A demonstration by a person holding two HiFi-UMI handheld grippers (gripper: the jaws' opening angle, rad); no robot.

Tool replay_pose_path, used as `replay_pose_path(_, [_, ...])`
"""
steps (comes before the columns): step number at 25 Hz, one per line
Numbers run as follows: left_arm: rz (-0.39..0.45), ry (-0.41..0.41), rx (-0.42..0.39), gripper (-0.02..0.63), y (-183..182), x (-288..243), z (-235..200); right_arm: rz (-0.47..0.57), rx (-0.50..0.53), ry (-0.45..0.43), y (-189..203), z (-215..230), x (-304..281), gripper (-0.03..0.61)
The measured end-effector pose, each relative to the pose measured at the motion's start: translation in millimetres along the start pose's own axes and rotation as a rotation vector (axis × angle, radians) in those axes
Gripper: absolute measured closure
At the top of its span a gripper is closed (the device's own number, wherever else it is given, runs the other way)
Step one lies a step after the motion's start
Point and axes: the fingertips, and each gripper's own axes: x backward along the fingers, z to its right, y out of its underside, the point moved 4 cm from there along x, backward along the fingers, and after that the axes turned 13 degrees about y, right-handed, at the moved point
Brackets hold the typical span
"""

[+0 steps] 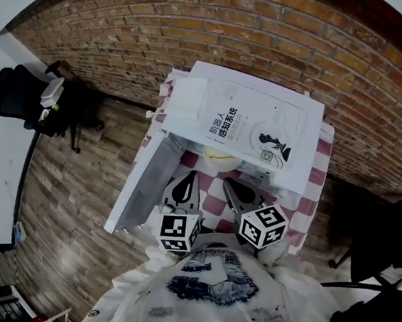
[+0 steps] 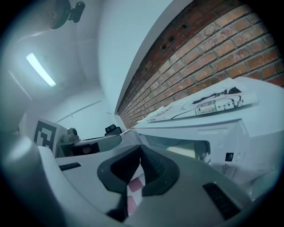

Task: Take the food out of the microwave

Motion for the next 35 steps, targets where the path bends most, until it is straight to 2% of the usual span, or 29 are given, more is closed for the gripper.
replay_pose_path(8, [-0.005, 0.002, -0.004, 0.606, 8, -6, -3, -0.038, -0.034, -0.015, 11, 4, -8, 0.561])
replay_pose_path(11, [-0.011, 0.002, 0.004, 0.606, 11, -6, -4, -0.064, -0.086, -0.034, 18, 5, -13, 0.554])
replay_pose_path(13, [-0.013, -0.001, 0.006, 0.606, 12, -5, -5, -0.086, -0.162, -0.067, 25, 4, -17, 0.421])
replay_pose_path(15, [-0.014, -0.008, 0.006, 0.606, 14, -4, -7, -0.099, -0.213, -0.089, 30, 4, -20, 0.407])
replay_pose_path(18, [-0.017, -0.019, 0.005, 0.606, 19, -3, -9, -0.103, -0.237, -0.105, 35, 4, -23, 0.379])
replay_pose_path(22, [-0.029, -0.027, 0.01, 0.606, 26, -3, -10, -0.109, -0.269, -0.106, 41, 6, -27, 0.314])
replay_pose_path(25, [-0.035, -0.032, 0.01, 0.605, 29, -3, -11, -0.129, -0.317, -0.099, 50, 11, -33, 0.31])
replay_pose_path(31, [-0.055, -0.04, 0.015, 0.606, 35, -3, -13, -0.184, -0.546, -0.06, 75, 38, -49, 0.31])
replay_pose_path(35, [-0.05, -0.046, 0.003, 0.606, 40, -5, -16, -0.199, -0.622, -0.037, 86, 48, -58, 0.311])
